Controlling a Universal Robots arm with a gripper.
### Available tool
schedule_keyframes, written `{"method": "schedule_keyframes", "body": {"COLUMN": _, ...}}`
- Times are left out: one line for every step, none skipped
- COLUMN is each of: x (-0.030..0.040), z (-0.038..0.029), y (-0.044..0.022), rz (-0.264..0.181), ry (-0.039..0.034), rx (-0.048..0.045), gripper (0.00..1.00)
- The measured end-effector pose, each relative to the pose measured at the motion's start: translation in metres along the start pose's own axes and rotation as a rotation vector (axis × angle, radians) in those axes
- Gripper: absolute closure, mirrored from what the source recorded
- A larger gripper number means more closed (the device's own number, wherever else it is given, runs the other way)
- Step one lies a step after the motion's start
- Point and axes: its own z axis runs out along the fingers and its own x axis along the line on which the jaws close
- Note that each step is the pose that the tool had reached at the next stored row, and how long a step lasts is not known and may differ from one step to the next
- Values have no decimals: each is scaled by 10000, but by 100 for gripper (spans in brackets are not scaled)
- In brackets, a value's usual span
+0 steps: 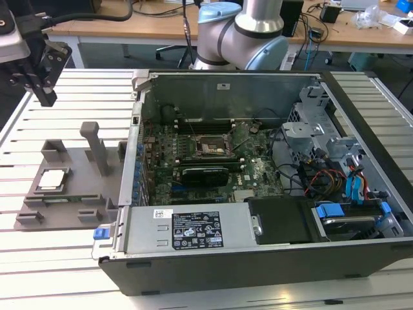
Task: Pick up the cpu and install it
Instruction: 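Reach for the cpu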
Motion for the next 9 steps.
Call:
{"method": "schedule_keyframes", "body": {"x": 11, "z": 0, "y": -1, "rz": 0, "ry": 0, "rx": 0, "gripper": 89}}
{"method": "schedule_keyframes", "body": {"x": 22, "z": -1, "y": -2, "rz": 0, "ry": 1, "rx": 0, "gripper": 89}}
{"method": "schedule_keyframes", "body": {"x": 32, "z": -1, "y": -2, "rz": 0, "ry": 0, "rx": 0, "gripper": 89}}
{"method": "schedule_keyframes", "body": {"x": 44, "z": -1, "y": -3, "rz": 0, "ry": 0, "rx": 0, "gripper": 89}}
{"method": "schedule_keyframes", "body": {"x": 56, "z": -1, "y": -4, "rz": 0, "ry": 0, "rx": -1, "gripper": 89}}
{"method": "schedule_keyframes", "body": {"x": 66, "z": -1, "y": -5, "rz": 0, "ry": 0, "rx": 0, "gripper": 89}}
{"method": "schedule_keyframes", "body": {"x": 97, "z": -2, "y": -7, "rz": 1, "ry": 0, "rx": 0, "gripper": 89}}
{"method": "schedule_keyframes", "body": {"x": 119, "z": -2, "y": -9, "rz": -1, "ry": 0, "rx": 0, "gripper": 89}}
{"method": "schedule_keyframes", "body": {"x": 138, "z": -3, "y": -11, "rz": -1, "ry": 1, "rx": 0, "gripper": 89}}
